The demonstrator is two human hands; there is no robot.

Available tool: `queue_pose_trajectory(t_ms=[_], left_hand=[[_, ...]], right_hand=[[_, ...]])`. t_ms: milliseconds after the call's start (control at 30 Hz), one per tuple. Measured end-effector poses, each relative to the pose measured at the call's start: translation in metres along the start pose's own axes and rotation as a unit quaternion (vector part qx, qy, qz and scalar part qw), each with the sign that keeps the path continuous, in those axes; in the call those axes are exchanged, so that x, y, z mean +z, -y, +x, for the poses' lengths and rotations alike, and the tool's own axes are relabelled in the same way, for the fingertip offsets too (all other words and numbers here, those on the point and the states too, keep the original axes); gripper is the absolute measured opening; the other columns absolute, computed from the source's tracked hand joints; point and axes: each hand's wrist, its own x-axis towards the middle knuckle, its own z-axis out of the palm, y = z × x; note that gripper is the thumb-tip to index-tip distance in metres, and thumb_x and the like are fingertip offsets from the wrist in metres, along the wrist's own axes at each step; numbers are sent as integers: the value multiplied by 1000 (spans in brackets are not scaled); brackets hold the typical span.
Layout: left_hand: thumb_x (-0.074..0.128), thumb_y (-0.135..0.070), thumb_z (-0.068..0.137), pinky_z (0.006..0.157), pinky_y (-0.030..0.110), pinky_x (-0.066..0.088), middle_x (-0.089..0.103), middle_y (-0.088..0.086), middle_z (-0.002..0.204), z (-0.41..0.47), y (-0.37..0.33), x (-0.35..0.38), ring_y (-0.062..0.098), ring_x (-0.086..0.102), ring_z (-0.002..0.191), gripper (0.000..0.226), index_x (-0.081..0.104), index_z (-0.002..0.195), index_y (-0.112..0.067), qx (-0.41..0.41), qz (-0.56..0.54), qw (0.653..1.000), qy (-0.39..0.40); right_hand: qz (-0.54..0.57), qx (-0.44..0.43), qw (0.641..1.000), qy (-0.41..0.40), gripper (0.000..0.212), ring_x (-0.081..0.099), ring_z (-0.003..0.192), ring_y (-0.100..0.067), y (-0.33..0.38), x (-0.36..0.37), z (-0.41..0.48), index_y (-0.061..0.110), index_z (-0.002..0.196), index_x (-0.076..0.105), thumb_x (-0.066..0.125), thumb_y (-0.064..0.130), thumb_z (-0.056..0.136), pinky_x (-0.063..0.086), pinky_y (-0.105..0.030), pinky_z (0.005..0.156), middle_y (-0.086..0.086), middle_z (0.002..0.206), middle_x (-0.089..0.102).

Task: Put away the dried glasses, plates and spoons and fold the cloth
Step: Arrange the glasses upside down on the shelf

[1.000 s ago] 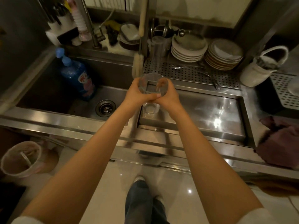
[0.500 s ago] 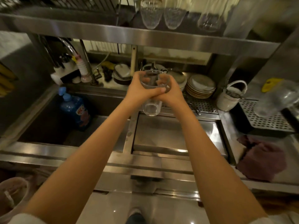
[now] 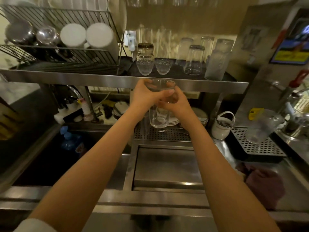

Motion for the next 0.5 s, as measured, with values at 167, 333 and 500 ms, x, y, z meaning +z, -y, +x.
queue_pose_trajectory(t_ms=[167,333,500], left_hand=[[85,-43,55,87,40,52,57,-8,99,8,-15,-5,15,58,98,68,46,106,-23,8,-6,1000,3],[83,-46,57,88,41,52,55,-1,110,14,-16,-10,21,59,104,67,46,108,-23,-7,-32,999,19],[71,-52,71,82,32,53,54,-6,108,23,-17,-22,19,58,106,77,36,131,-17,22,-19,999,37]], right_hand=[[-48,51,997,34,68,54,106,-10,-7,-4,0,29,122,44,81,14,67,46,-16,75,2,116,56],[-54,72,995,31,61,62,90,-6,-14,-2,2,26,112,49,84,19,62,49,-13,65,-1,99,63],[-63,36,997,-35,58,64,93,-17,-10,0,6,28,110,53,84,26,61,47,-19,73,-12,96,66]])
